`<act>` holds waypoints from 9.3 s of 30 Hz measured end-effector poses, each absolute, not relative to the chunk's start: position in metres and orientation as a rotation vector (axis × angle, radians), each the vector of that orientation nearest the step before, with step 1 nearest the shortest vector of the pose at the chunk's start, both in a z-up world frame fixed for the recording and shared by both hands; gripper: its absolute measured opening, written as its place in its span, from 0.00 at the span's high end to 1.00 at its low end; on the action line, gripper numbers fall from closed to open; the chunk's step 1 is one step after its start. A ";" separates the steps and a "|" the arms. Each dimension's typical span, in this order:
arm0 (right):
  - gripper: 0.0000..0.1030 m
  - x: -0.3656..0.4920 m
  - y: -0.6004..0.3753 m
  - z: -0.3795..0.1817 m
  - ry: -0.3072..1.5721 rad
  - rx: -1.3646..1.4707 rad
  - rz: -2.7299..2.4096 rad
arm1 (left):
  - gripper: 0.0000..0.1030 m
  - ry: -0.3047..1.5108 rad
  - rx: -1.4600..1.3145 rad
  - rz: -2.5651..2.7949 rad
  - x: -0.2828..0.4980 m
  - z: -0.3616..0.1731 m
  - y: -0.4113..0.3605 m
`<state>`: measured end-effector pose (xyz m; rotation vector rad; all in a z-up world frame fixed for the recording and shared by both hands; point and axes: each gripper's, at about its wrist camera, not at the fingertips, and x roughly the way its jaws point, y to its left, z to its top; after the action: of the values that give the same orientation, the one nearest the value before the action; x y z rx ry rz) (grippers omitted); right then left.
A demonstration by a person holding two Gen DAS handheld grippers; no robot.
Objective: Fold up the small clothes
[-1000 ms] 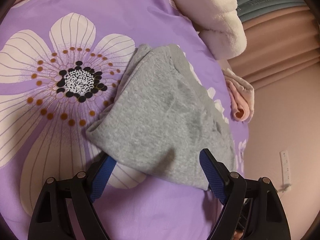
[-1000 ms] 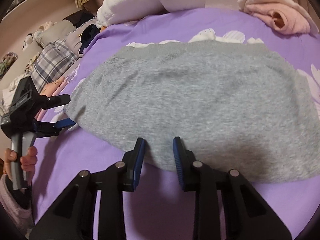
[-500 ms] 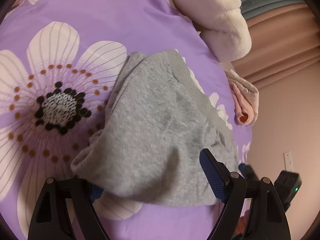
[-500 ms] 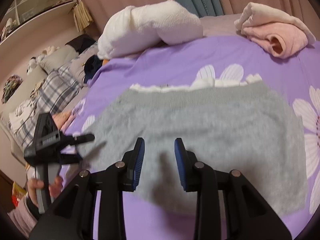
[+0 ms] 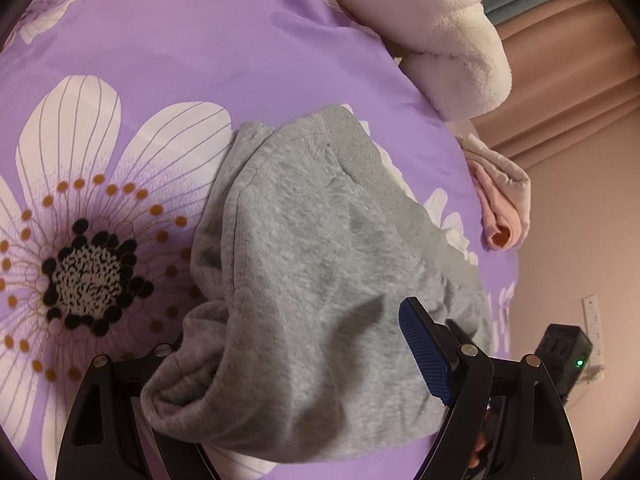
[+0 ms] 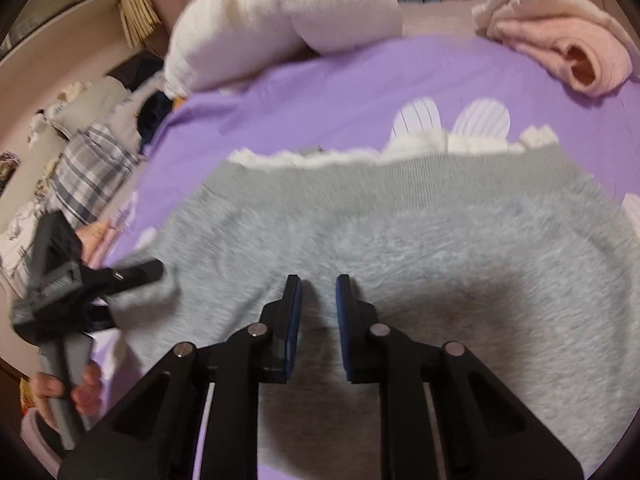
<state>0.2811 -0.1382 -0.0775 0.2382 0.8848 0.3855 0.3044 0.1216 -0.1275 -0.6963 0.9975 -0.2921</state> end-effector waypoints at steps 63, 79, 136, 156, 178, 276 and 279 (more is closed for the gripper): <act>0.71 0.245 -0.108 -0.049 0.889 0.244 0.485 | 0.53 1.009 -0.850 -0.243 0.300 -0.134 0.152; 0.69 0.249 -0.132 -0.066 0.905 0.344 0.473 | 0.64 0.992 -0.744 -0.177 0.323 -0.120 0.123; 0.89 0.279 -0.251 -0.018 0.839 0.737 0.479 | 0.17 0.916 -0.296 -0.470 0.255 -0.038 0.019; 0.88 0.268 -0.359 -0.062 0.886 0.711 0.255 | 0.17 0.943 -0.254 -0.555 0.268 -0.037 -0.045; 0.80 0.252 -0.354 -0.068 0.898 0.556 0.152 | 0.17 1.059 -0.418 -0.730 0.282 -0.059 -0.099; 1.00 0.177 -0.144 -0.100 0.877 0.360 0.470 | 0.17 1.209 -0.246 -0.795 0.306 -0.074 -0.095; 1.00 0.177 -0.146 -0.102 0.879 0.408 0.480 | 0.17 1.204 -0.258 -0.800 0.307 -0.072 -0.094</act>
<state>0.1768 -0.1462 -0.1018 0.4080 0.8794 0.4798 0.3071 -0.0940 -0.0724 -0.2578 1.2041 -0.8000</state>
